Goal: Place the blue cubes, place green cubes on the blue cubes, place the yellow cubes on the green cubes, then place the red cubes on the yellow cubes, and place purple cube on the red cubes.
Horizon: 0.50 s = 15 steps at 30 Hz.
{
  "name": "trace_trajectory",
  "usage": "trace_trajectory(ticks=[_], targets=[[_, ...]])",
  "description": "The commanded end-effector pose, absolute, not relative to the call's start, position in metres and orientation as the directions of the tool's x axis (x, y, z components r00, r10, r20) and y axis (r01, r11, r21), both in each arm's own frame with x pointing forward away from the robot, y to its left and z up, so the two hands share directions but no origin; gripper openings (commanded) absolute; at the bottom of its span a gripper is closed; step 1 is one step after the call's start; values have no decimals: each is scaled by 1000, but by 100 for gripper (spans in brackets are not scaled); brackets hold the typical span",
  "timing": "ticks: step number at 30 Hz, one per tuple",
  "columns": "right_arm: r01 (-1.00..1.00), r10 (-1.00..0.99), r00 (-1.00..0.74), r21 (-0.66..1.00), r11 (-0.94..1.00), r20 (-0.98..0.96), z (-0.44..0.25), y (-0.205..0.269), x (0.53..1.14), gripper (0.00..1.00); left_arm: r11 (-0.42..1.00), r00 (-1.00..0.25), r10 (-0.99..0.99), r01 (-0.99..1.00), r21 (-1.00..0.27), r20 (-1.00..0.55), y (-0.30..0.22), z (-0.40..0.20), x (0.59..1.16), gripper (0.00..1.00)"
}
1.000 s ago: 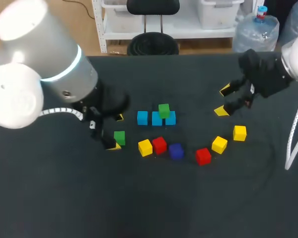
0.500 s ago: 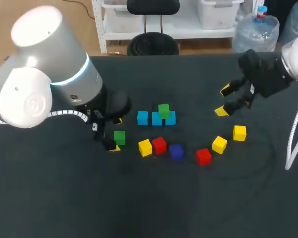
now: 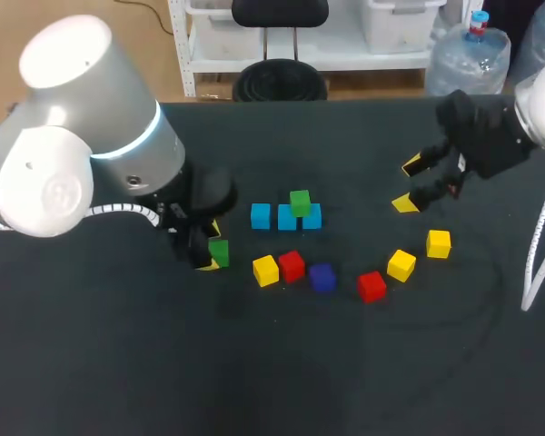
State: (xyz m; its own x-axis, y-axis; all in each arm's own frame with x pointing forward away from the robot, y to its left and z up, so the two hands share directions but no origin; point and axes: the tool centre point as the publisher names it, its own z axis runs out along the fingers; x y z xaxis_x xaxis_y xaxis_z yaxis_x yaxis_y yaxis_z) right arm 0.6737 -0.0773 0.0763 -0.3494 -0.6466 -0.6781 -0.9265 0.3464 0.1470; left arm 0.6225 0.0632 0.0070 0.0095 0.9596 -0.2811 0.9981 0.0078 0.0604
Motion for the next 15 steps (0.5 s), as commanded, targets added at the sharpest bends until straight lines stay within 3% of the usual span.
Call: trace_trajectory(ticks=[1, 4, 5, 6, 15], targets=[[-927, -645, -348, 148, 345, -680, 75, -77, 675, 100, 9, 8, 961, 998, 60, -277, 61, 4, 624, 54], [-927, -645, -348, 148, 345, -680, 75, -77, 675, 100, 8, 10, 961, 998, 62, -276, 59, 4, 624, 36], [-927, -645, -348, 148, 345, -680, 75, -77, 675, 100, 8, 9, 961, 998, 63, -276, 59, 4, 624, 13], [-927, -645, -348, 148, 345, -680, 75, -77, 675, 100, 10, 8, 961, 998, 65, -276, 58, 4, 624, 0], [-927, -645, -348, 148, 345, -680, 75, -77, 675, 100, 26, -3, 963, 996, 82, -269, 59, 22, 625, 0]])
